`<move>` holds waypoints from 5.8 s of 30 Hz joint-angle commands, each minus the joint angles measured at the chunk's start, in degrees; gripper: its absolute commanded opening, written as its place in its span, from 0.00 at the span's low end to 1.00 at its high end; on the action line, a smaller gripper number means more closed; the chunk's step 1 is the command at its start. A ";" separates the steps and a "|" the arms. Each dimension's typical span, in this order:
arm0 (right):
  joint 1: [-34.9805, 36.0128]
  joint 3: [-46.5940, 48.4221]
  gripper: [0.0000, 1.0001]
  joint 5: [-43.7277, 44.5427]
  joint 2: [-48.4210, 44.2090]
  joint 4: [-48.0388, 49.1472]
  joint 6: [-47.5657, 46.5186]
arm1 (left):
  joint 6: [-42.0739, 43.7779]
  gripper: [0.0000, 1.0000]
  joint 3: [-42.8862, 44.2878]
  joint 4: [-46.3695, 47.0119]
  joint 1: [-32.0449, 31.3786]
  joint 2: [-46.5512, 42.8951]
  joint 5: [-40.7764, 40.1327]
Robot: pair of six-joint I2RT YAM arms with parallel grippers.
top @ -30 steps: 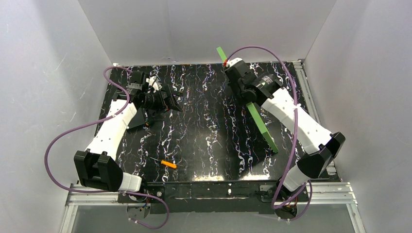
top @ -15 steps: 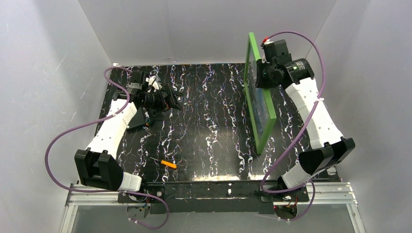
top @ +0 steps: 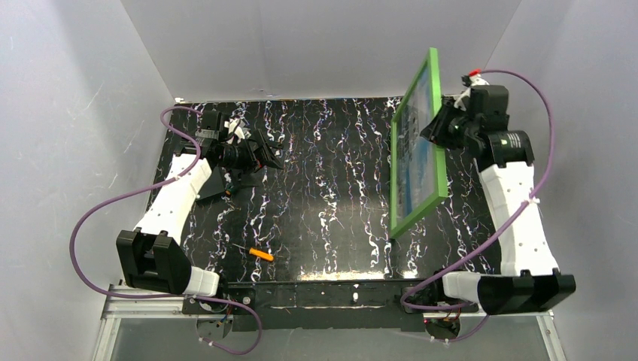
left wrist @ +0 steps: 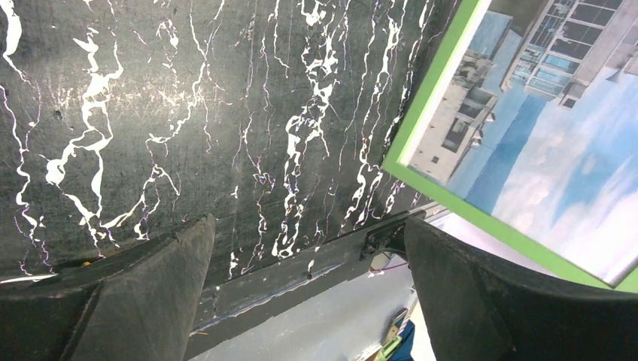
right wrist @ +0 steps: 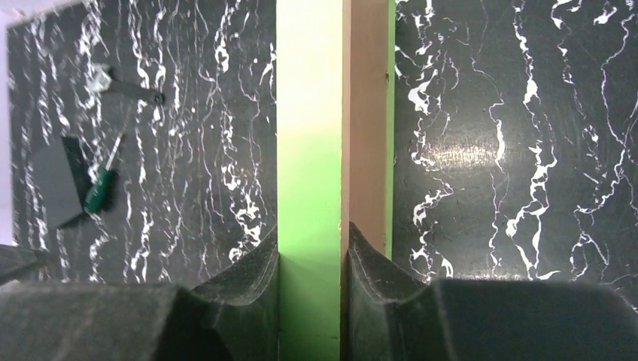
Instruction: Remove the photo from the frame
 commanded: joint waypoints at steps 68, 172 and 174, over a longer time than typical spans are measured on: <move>-31.36 -52.88 0.01 -20.20 7.67 61.09 18.47 | -6.53 0.96 -4.28 3.41 1.07 3.30 8.63; -6.08 -29.80 0.01 31.19 -3.71 18.43 -3.67 | -9.73 0.97 -6.94 7.96 0.49 3.24 11.10; -3.17 -29.91 0.01 32.41 -3.96 20.06 -6.50 | -9.79 0.97 -6.91 8.02 0.46 3.21 11.11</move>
